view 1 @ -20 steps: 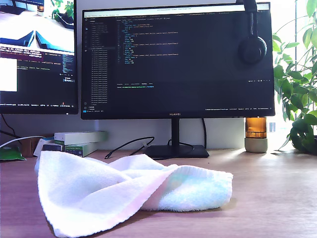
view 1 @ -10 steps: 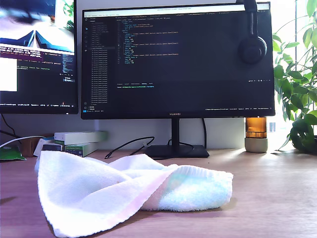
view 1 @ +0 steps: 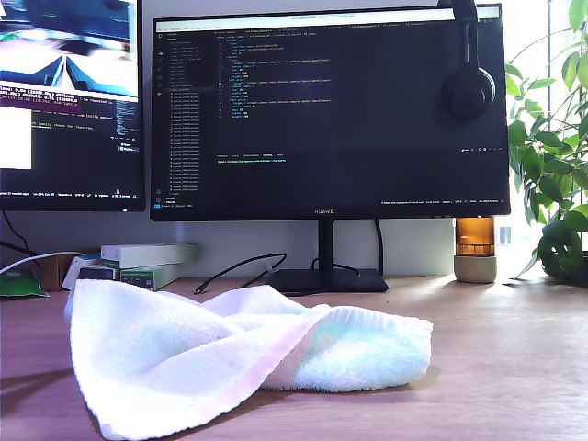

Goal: Fold the tea towel to a neat square and place it to the right

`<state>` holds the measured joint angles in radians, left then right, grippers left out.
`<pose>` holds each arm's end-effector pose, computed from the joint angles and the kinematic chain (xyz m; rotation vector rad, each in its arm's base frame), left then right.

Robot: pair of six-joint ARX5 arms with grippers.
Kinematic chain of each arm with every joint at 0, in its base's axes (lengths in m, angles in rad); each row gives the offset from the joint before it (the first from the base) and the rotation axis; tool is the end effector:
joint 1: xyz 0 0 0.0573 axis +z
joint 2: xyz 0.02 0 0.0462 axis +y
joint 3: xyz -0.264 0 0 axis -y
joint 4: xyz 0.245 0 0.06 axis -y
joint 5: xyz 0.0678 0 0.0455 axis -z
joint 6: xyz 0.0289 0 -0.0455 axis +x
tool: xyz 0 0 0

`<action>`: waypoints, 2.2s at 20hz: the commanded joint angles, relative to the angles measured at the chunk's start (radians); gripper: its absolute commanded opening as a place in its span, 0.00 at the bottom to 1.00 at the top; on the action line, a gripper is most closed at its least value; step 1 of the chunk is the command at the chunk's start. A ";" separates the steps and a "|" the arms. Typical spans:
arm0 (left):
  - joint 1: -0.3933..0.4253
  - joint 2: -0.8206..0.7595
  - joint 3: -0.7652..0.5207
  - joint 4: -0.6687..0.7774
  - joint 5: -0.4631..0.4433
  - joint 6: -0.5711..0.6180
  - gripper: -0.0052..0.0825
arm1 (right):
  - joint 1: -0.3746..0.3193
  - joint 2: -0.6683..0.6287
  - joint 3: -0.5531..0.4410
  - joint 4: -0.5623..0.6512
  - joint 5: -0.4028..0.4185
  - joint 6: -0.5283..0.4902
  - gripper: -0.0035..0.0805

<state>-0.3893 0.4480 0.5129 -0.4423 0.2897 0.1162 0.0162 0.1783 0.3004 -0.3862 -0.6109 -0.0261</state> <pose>0.1000 -0.0499 0.2584 0.1295 0.3449 -0.6925 0.0841 0.0179 0.2158 0.0536 0.2485 0.6266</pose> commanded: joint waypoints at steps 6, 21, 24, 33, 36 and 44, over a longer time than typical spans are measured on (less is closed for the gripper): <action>-0.335 0.259 0.185 -0.268 -0.251 0.289 0.04 | 0.085 0.262 0.097 -0.143 0.023 -0.376 0.03; -0.807 0.488 0.185 -0.231 -0.278 0.229 0.36 | 0.361 0.584 0.111 0.092 0.113 -0.689 0.03; -0.808 0.618 0.185 -0.222 -0.283 0.290 0.50 | 0.415 0.655 0.111 0.137 0.125 -0.709 0.03; -0.793 0.871 0.175 -0.146 -0.472 0.312 0.43 | 0.421 0.702 0.111 0.150 0.211 -0.708 0.03; -0.771 0.913 0.172 -0.127 -0.513 0.330 0.43 | 0.421 0.702 0.111 0.150 0.211 -0.708 0.03; -0.723 0.954 0.161 -0.102 -0.555 0.358 0.40 | 0.421 0.702 0.115 0.160 0.222 -0.708 0.03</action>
<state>-1.1099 1.3911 0.6952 -0.5518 -0.2695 0.4648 0.4339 0.8757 0.4042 -0.2344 -0.3882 -0.7338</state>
